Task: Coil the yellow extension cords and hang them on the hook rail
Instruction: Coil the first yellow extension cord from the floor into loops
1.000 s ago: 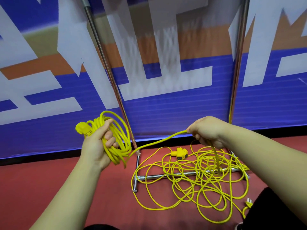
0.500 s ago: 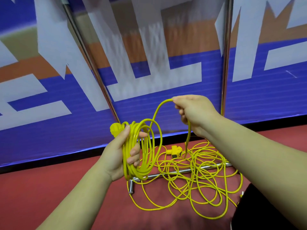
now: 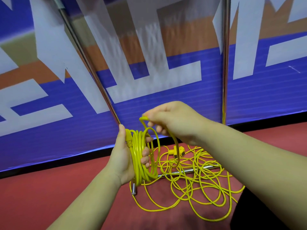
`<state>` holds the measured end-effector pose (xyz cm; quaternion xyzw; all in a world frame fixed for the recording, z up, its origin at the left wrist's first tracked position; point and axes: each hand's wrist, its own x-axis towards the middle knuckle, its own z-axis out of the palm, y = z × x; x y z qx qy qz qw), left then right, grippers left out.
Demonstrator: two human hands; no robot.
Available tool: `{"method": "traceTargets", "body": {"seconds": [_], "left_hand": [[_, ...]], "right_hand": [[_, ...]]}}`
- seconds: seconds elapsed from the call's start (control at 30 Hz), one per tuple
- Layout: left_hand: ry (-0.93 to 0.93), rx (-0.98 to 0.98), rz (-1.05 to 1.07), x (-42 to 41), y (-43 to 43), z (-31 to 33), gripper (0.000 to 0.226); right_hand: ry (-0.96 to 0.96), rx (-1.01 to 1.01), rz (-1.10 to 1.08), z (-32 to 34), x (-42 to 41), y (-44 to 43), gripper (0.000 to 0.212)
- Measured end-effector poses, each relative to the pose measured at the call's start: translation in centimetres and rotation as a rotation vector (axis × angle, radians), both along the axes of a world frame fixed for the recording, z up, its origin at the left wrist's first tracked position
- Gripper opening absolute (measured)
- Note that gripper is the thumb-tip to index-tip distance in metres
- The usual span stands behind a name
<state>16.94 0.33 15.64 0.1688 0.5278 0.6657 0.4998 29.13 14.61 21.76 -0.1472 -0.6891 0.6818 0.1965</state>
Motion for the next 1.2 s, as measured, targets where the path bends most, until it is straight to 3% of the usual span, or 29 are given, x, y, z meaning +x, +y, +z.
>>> {"method": "traceTargets", "body": {"seconds": [0.13, 0.27, 0.37, 0.53, 0.7, 0.87, 0.93, 1.07, 1.2], "left_hand": [[0.049, 0.035, 0.03, 0.3, 0.4, 0.2, 0.083], [0.019, 0.005, 0.035, 0.2, 0.4, 0.3, 0.063], [0.029, -0.039, 0.103, 0.1, 0.5, 0.4, 0.036], [0.133, 0.031, 0.373, -0.2, 0.9, 1.0, 0.012], [0.11, 0.176, 0.594, -2.4, 0.1, 3.1, 0.017], [-0.077, 0.275, 0.766, -5.3, -2.5, 4.5, 0.018], [-0.133, 0.318, 0.797, -5.9, -3.7, 4.9, 0.022], [-0.191, 0.386, 0.782, -6.8, -5.1, 4.9, 0.018], [-0.141, 0.383, 0.669, -6.6, -5.3, 4.4, 0.011]], "right_hand": [[-0.13, 0.198, 0.193, -0.8, 0.7, -2.0, 0.023], [-0.189, 0.557, 0.21, -2.2, 0.8, -2.8, 0.024], [-0.201, 0.641, 0.238, -2.2, 1.0, -3.4, 0.029], [-0.148, 0.795, 0.223, -3.1, 1.2, -4.1, 0.026], [-0.106, 0.606, 0.251, -4.1, 1.1, -3.9, 0.041], [-0.071, 0.354, 0.376, -5.6, 0.9, -2.5, 0.043], [-0.137, 0.268, 0.403, -6.4, 0.8, -1.4, 0.041], [-0.416, 0.38, 0.421, -8.7, 0.4, 1.0, 0.03], [-0.5, 0.382, 0.271, -10.1, -0.4, 1.2, 0.036]]}}
